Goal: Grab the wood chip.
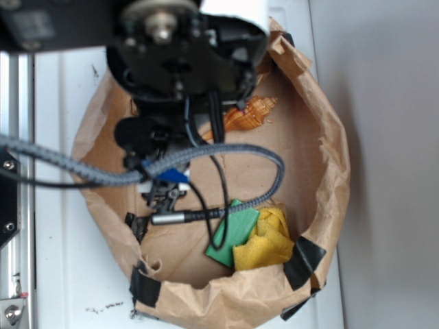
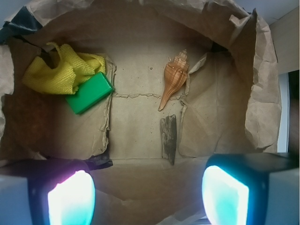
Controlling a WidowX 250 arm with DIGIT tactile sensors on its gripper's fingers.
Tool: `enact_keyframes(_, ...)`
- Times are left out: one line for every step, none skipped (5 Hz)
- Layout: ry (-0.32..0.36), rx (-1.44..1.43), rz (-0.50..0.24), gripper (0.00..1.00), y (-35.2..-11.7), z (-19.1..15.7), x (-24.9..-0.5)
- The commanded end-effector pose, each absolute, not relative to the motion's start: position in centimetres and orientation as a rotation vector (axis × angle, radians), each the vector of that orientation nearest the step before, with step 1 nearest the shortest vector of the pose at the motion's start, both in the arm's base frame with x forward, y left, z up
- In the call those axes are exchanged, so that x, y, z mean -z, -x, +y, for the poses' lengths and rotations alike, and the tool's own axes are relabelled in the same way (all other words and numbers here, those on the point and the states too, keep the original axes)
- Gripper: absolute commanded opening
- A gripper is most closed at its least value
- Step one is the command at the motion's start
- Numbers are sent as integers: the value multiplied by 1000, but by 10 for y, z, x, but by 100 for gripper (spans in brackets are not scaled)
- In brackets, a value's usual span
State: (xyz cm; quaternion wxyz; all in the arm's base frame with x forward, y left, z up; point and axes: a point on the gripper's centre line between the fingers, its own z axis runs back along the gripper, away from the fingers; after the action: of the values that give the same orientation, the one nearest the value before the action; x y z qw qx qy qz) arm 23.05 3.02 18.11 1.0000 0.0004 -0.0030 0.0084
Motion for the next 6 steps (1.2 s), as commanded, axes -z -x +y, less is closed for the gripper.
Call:
enact_keyframes(-3, -65, -104, 100, -241, 33, -147)
enact_keyframes(3, -72, -77, 100, -247, 45, -118)
enact_keyframes(-49, -83, -64, 100, -252, 58, -95)
enact_keyframes(-69, -48, -17, 100, -249, 72, -88)
enact_keyframes(-35, -20, -10, 100, -239, 90, -96)
enact_keyframes(-53, -9, -24, 100, -235, 96, -89)
